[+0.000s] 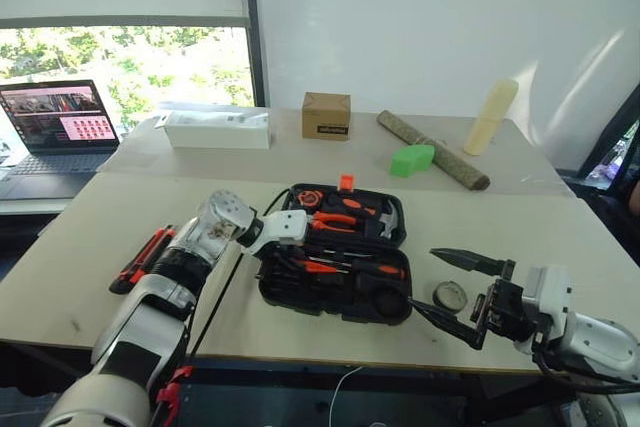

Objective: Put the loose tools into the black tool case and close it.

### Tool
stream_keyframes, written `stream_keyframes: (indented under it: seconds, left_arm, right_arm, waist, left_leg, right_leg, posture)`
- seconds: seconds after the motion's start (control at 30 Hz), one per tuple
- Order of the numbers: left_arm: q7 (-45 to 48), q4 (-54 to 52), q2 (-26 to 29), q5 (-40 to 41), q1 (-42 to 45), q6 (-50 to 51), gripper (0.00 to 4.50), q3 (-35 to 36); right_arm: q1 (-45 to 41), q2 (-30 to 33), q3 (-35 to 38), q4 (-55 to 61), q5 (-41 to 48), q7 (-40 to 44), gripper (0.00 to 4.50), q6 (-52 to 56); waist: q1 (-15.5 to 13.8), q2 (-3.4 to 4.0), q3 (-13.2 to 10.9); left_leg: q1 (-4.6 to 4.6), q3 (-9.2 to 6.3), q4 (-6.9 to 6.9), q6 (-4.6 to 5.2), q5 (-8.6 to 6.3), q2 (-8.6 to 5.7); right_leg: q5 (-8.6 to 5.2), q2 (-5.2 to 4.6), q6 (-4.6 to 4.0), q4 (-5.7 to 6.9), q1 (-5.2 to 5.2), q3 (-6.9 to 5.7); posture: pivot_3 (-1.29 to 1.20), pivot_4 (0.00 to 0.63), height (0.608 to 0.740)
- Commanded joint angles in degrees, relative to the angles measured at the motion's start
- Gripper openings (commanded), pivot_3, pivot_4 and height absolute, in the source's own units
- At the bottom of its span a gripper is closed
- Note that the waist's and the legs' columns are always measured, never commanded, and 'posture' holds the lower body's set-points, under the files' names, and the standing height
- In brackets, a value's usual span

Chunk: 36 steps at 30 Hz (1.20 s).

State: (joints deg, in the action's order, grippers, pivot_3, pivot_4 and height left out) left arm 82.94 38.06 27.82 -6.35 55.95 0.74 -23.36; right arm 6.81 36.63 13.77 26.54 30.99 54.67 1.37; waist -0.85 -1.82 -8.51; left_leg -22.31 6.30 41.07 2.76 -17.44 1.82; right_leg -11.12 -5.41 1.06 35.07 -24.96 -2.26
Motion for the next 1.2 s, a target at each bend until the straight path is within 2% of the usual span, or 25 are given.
stream_keyframes:
  seconds: [0.03,0.27,0.43,0.5,0.6,0.77,0.93,1.03,1.17,1.2]
  left_arm:
    - [-0.2,-1.2,1.0,-2.6,-0.2,0.5,0.46,-1.5]
    - [0.4,-2.4,2.9,-4.0,-0.3,0.6,0.46,-2.2]
    - [0.1,-4.5,2.4,-2.5,-1.0,5.2,0.46,-1.2]
    - [0.6,-5.6,2.1,-1.2,-1.3,5.0,1.46,-0.6]
    - [0.5,-7.0,1.0,2.1,-1.1,3.5,2.45,1.9]
    - [2.5,-9.4,0.7,7.0,-0.3,3.9,2.45,5.2]
    - [0.5,-7.4,1.6,7.2,0.4,1.3,2.45,6.9]
    - [0.4,-6.9,1.9,6.9,-1.7,0.4,1.74,6.5]
    - [-1.0,-6.6,1.4,6.5,-3.5,-0.2,0.25,6.4]
    - [-2.0,-6.4,1.3,5.8,-3.8,-0.2,0.06,6.2]
  right_arm:
    - [-0.1,-0.2,0.5,1.7,0.0,-0.3,4.50,-1.5]
    - [-0.4,-0.6,0.1,1.3,-0.5,-0.3,4.50,-1.7]
    - [-0.8,-0.8,-0.3,0.4,-0.8,-0.1,4.50,-2.0]
    - [-0.9,-0.8,-0.4,0.1,-0.8,0.0,4.50,-2.1]
    - [-0.9,-0.6,-0.4,-0.3,-0.7,0.3,4.50,-2.3]
    - [-1.0,-0.2,-0.3,-0.8,-0.4,1.0,4.50,-2.2]
    - [-1.3,-0.3,-0.7,-1.2,-0.5,1.2,4.50,-2.1]
    - [-1.5,-0.7,-1.1,-1.2,-0.8,1.1,4.50,-2.0]
    - [-1.7,-0.9,-1.5,-1.3,-0.9,1.0,4.50,-2.0]
    - [-1.7,-0.8,-1.5,-1.3,-0.9,1.0,4.50,-2.1]
  waist:
    - [0.0,0.00,0.0]
    - [0.2,0.00,0.0]
    - [0.3,0.00,0.0]
    - [0.3,0.00,0.0]
    - [0.2,0.00,0.0]
    - [0.1,0.00,0.0]
    - [0.1,0.00,0.0]
    - [0.1,0.00,0.0]
    - [0.2,0.00,0.0]
    - [0.2,0.00,0.0]
  left_leg:
    - [0.01,0.00,0.01,0.00,0.00,0.00]
    - [0.06,-0.01,0.02,-0.01,0.01,0.03]
    - [0.08,0.00,0.01,-0.03,0.02,0.06]
    - [0.08,0.00,0.01,-0.03,0.01,0.06]
    - [0.07,0.00,0.01,-0.03,0.02,0.05]
    - [-0.06,-0.02,0.17,-0.02,0.01,0.04]
    - [-0.07,-0.01,0.20,0.00,0.00,0.03]
    - [-0.04,-0.01,0.19,0.00,0.00,0.03]
    - [-0.03,0.01,0.19,-0.02,0.01,0.04]
    - [-0.03,0.00,0.20,-0.02,0.01,0.04]
  right_leg:
    - [0.00,0.00,0.00,0.00,0.01,0.00]
    - [0.00,0.04,-0.02,0.06,0.02,0.02]
    - [0.01,0.08,-0.03,0.09,0.01,0.05]
    - [0.01,0.08,-0.03,0.09,0.01,0.06]
    - [0.01,0.07,-0.03,0.07,0.00,0.07]
    - [0.01,0.05,-0.02,0.10,-0.06,0.03]
    - [0.01,0.06,-0.01,0.08,-0.05,0.05]
    - [0.01,0.07,-0.01,0.09,-0.04,0.05]
    - [0.01,0.08,-0.02,0.10,-0.05,0.07]
    - [0.01,0.08,-0.02,0.11,-0.05,0.07]
  posture:
    - [0.00,0.150,0.740]
    - [0.00,0.150,0.740]
    - [0.00,0.150,0.740]
    - [0.00,0.150,0.740]
    - [0.00,0.150,0.740]
    - [0.00,0.150,0.740]
    - [0.00,0.150,0.740]
    - [0.00,0.150,0.740]
    - [0.00,0.150,0.740]
    - [0.00,0.150,0.740]
